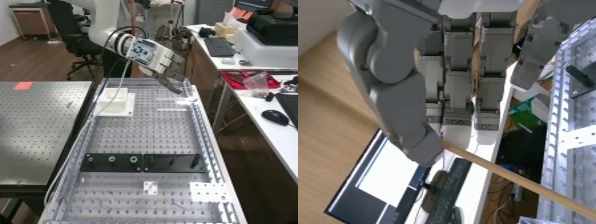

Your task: Grab the chopstick and place it in the clear container

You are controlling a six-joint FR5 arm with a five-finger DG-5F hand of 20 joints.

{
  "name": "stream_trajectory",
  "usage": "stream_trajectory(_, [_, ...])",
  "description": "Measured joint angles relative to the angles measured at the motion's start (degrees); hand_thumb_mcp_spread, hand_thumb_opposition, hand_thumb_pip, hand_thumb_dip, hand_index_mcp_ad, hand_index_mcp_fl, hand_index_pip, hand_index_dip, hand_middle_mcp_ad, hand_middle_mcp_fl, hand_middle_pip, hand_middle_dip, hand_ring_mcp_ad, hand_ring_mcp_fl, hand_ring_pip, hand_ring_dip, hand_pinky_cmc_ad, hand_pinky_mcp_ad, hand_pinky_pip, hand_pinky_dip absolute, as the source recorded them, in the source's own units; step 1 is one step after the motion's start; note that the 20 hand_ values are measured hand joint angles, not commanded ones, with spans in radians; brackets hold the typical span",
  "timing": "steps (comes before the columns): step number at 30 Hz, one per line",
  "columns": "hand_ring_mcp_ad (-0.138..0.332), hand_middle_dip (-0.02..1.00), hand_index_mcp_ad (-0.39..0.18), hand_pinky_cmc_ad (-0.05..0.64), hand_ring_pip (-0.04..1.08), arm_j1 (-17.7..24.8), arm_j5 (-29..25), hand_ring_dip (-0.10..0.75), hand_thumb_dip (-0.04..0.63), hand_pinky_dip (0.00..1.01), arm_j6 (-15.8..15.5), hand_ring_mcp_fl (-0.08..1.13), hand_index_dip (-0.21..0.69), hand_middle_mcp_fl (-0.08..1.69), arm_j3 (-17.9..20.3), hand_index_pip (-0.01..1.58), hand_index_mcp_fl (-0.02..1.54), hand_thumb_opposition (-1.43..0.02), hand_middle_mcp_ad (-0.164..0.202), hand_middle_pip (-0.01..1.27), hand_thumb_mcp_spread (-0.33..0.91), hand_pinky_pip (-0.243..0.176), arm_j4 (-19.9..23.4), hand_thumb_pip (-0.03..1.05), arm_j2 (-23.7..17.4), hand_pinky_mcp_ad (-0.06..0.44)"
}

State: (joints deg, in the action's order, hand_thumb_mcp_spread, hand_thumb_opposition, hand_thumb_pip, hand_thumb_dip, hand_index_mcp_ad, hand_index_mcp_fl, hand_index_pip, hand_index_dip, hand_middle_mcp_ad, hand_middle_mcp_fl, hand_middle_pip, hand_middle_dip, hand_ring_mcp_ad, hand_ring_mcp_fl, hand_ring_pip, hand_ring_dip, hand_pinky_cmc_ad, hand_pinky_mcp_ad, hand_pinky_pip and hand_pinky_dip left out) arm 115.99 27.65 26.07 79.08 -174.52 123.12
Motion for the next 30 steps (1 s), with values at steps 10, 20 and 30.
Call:
stream_trajectory(10, [0.054, 0.7, 0.038, 0.431, 0.1, -0.5, 3.5, 0.588, 0.279, 0.23, 4.9, 0.93, -0.042, 0.89, -4.5, 1.34, 0.6, -1.0, 0.044, 0.83, 0.65, 0.141, -7.4, 0.59, 4.2, 0.29])
stream_trajectory(20, [0.037, 0.7, 0.038, 0.419, 0.13, -0.7, 4.7, 0.586, 0.279, 0.28, 7.7, 0.93, -0.042, 0.89, -7.9, 1.34, 0.59, -1.0, 0.042, 0.83, 0.65, 0.145, -15.1, 0.59, 7.4, 0.293])
stream_trajectory(30, [0.037, 0.69, 0.033, 0.417, 0.14, -0.8, 5.2, 0.569, 0.283, 0.32, 8.1, 0.93, -0.042, 0.94, -8.4, 1.34, 0.6, -1.02, 0.045, 0.83, 0.62, 0.127, -16.1, 0.59, 8.1, 0.29])
